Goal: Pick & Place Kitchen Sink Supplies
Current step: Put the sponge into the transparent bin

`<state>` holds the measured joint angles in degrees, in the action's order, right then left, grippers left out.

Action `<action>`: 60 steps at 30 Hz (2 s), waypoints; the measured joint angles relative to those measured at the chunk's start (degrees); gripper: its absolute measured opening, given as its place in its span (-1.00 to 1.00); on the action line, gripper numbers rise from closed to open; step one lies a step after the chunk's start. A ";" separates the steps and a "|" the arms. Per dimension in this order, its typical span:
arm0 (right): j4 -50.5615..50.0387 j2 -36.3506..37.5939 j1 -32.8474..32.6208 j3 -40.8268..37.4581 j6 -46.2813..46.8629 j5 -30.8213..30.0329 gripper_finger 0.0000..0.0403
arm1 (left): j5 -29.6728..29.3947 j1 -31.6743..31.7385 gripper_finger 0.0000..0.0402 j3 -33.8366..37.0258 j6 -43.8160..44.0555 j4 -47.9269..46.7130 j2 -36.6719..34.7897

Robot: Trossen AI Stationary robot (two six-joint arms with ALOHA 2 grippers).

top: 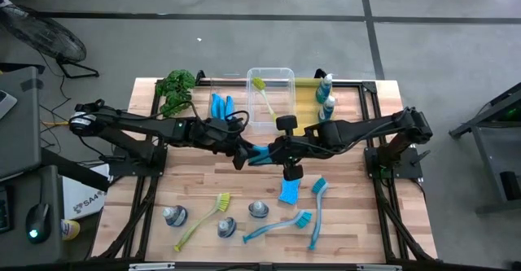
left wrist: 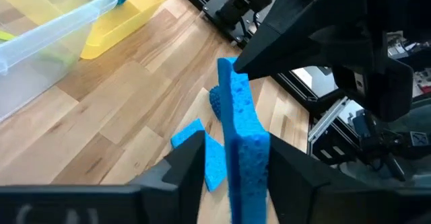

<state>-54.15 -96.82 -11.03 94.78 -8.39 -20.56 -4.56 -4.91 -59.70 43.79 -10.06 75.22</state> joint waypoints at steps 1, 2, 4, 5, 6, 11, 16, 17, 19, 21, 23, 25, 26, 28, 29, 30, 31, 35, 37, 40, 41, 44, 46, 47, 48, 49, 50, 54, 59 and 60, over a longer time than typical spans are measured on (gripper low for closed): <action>0.02 0.00 0.00 0.00 0.36 -0.04 -1.00 | 0.00 0.00 -0.36 0.00 0.00 0.00 0.00; 0.02 0.01 0.00 0.00 0.44 -0.11 -1.00 | 0.00 0.00 -0.41 0.00 0.00 0.00 0.00; 0.02 0.02 0.00 0.00 0.49 -0.14 -1.00 | 0.01 0.01 -0.51 0.00 -0.01 -0.02 0.00; 0.00 0.00 0.00 0.00 0.70 -0.15 -1.00 | 0.02 0.00 -0.56 0.00 -0.07 -0.04 0.00; 0.00 0.02 0.00 0.00 0.88 -0.17 -1.00 | 0.04 0.01 -0.63 -0.01 -0.33 -0.07 0.00; 0.01 0.02 0.00 0.00 1.10 -0.17 -1.00 | 0.17 0.00 -0.93 -0.02 -1.88 -0.40 0.00; 0.02 0.02 0.00 0.00 2.59 0.65 -1.00 | 0.29 0.00 -0.92 -0.01 -2.71 -0.42 0.00; 0.04 0.02 0.02 0.00 2.57 1.56 -1.00 | 0.78 0.01 -0.92 0.00 -3.01 -0.42 0.00; 0.04 0.02 0.00 0.00 2.97 2.60 -0.99 | 1.36 -0.01 -0.96 0.00 -3.05 -0.45 0.00; 0.06 0.02 0.00 0.00 4.14 3.20 -0.96 | 1.70 -0.04 -0.97 0.00 -3.04 -0.46 0.00; 0.02 0.23 0.02 0.00 4.69 4.29 -0.89 | 1.70 -0.02 -0.96 0.00 -3.06 -0.50 0.00; 0.09 0.54 0.11 0.00 5.63 5.13 -0.78 | 1.69 -0.02 -0.96 -0.02 -3.06 -0.44 0.00; 0.02 0.84 0.15 0.00 6.20 5.29 -0.72 | 1.67 -0.02 -0.97 0.00 -3.06 -0.38 0.00; -0.07 1.49 0.15 0.00 7.61 5.49 -0.56 | 1.36 0.00 -0.98 0.00 -3.05 -0.43 0.00; -0.14 1.93 0.15 0.00 8.29 5.41 -0.49 | 1.20 0.00 -0.98 -0.02 -3.05 -0.44 0.00; -0.23 2.50 0.15 0.00 8.83 4.93 -0.41 | 0.89 0.00 -0.98 -0.02 -3.06 -0.46 0.00; -0.44 3.14 0.15 0.00 9.61 4.31 -0.34 | 0.27 0.00 -0.98 0.00 -3.06 -0.46 0.00; -2.64 6.31 0.15 0.00 13.68 2.33 -0.12 | -3.96 0.00 -0.98 -0.02 -3.06 -0.54 -0.02; -4.87 8.18 0.15 0.00 15.85 1.40 -0.06 | -7.48 0.00 -0.98 0.00 -3.06 -1.05 -0.38; -8.46 11.24 0.15 0.00 19.38 1.41 -0.04 | -14.16 0.02 -0.99 -0.02 -3.08 -1.10 -0.63; -9.72 12.32 0.15 0.00 20.62 1.40 -0.04 | -16.29 0.02 -0.99 -0.02 -3.02 -1.61 -0.64; -12.90 15.05 0.15 0.00 24.11 1.38 -0.04 | -23.12 0.02 -0.99 0.02 -2.91 -1.82 -1.11; -14.98 16.80 0.09 0.00 26.00 1.43 -0.04 | -28.06 0.02 -0.99 0.02 -2.21 -2.13 -1.14; -15.90 17.64 0.09 0.00 26.85 1.41 -0.05 | -30.43 0.02 -0.99 0.02 -1.67 -2.53 -1.11; -16.74 18.40 0.09 0.00 27.76 1.40 -0.05 | -32.67 0.02 -0.99 0.02 -1.46 -2.64 -1.11; -17.65 19.10 0.07 0.00 28.44 1.40 -0.05 | -35.00 0.02 -0.99 0.02 -1.38 -2.54 -1.11; -18.44 19.79 0.07 0.00 29.08 1.40 -0.05 | -37.32 0.02 -0.99 0.02 -1.26 -2.63 -1.11; -19.78 21.87 0.07 0.00 29.56 1.40 -0.05 | -45.55 0.02 -0.99 0.02 1.34 -4.74 -1.11; -19.98 23.46 0.07 0.00 28.90 1.20 -0.05 | -53.64 0.02 -0.99 0.02 2.52 -5.64 -1.07; -20.02 23.56 0.07 0.00 28.80 1.20 -0.05 | -55.06 0.02 -0.99 0.02 3.04 -5.76 -1.07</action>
<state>-74.17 -73.26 -10.96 94.78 20.41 -19.35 -59.62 -4.89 -59.68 46.83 -15.82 74.15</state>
